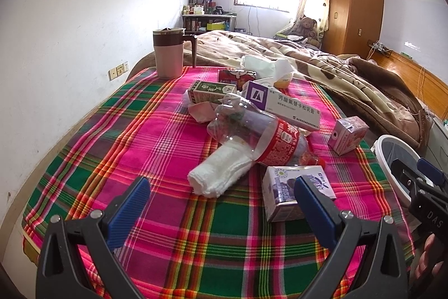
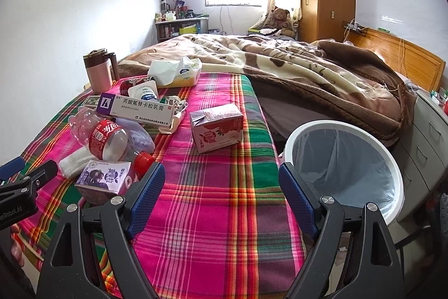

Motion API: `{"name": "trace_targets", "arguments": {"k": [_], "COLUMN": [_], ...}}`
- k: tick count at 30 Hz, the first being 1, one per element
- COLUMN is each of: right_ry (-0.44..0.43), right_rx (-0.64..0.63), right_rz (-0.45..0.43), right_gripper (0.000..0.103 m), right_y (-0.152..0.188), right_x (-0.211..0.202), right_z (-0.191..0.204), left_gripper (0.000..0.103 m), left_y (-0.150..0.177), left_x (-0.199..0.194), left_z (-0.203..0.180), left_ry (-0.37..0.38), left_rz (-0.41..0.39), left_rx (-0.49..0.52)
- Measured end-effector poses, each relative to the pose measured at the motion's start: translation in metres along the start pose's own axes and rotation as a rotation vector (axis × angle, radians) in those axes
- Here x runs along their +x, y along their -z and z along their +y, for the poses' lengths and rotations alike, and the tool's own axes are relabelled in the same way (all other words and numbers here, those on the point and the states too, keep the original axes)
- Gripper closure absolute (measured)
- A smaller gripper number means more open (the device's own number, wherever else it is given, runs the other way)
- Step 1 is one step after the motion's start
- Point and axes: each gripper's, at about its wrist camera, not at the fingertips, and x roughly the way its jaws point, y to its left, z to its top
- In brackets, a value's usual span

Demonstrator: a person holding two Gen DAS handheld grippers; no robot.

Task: Collect trash
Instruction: 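Move the right gripper toward the pink-and-white milk carton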

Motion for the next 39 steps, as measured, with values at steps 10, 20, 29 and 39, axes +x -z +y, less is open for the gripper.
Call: {"name": "trace_targets", "arguments": {"k": [10,20,29,39], "right_ry": [0.003,-0.019,-0.053,-0.048], "right_rx": [-0.006,0.002,0.066,0.169], "right_rz": [0.017,0.034,0.137,0.196], "right_gripper": [0.018,0.018,0.018,0.018], "right_y": [-0.005,-0.015,-0.028,-0.044], "right_x": [0.012,0.031,0.078,0.111], "right_z": [0.004,0.004,0.003,0.002], "left_gripper": [0.000,0.000,0.000,0.000], "left_y": [-0.006,-0.012,-0.011,-0.012], "left_x": [0.013,0.038,0.076,0.094], "left_z": [0.013,0.031,0.066,0.056], "left_ry": [-0.009,-0.031,-0.064,0.073], "left_rz": [0.016,0.065,0.150,0.213], "left_rx": [-0.021,-0.036,-0.097,-0.057]}}
